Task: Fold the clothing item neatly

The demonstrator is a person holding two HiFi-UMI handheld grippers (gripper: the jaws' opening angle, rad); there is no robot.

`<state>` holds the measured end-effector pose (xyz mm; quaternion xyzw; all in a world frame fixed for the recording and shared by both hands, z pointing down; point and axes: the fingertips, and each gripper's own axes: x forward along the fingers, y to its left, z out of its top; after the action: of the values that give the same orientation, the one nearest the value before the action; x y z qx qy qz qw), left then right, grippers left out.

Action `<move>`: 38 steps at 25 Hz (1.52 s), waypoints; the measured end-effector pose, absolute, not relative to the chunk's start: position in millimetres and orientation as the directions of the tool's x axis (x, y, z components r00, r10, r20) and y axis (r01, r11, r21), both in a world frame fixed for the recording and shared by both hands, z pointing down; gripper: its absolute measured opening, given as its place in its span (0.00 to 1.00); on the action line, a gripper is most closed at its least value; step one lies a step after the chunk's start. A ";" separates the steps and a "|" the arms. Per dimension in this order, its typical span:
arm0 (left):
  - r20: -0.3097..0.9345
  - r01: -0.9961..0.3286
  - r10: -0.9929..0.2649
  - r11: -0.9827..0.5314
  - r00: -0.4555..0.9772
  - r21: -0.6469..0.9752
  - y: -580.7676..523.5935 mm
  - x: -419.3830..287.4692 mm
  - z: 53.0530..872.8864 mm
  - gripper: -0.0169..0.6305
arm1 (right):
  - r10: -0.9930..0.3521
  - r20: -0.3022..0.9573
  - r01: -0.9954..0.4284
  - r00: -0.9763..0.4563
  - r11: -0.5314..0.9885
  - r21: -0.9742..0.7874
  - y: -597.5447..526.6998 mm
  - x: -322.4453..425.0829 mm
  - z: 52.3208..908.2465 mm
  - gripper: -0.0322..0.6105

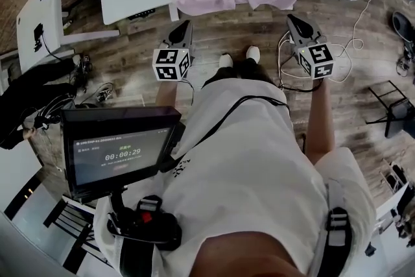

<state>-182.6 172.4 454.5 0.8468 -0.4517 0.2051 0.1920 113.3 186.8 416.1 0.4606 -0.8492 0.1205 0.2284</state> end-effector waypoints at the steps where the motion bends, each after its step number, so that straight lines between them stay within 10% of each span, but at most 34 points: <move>1: 0.523 -0.842 -0.684 -0.521 0.509 0.139 172.0 -185.8 459.0 0.03 | -0.732 0.503 -0.843 -0.460 0.538 0.012 189.0 114.6 419.3 0.06; 38: 0.586 -0.923 -0.737 -0.382 0.337 0.051 243.9 -155.0 500.1 0.03 | -0.644 0.543 -0.787 -0.539 0.615 -0.052 228.6 207.2 497.3 0.06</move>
<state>-155.0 243.9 500.1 0.7949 -0.5219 0.2430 0.1917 207.2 228.6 497.3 0.4136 -0.8649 0.1467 0.2439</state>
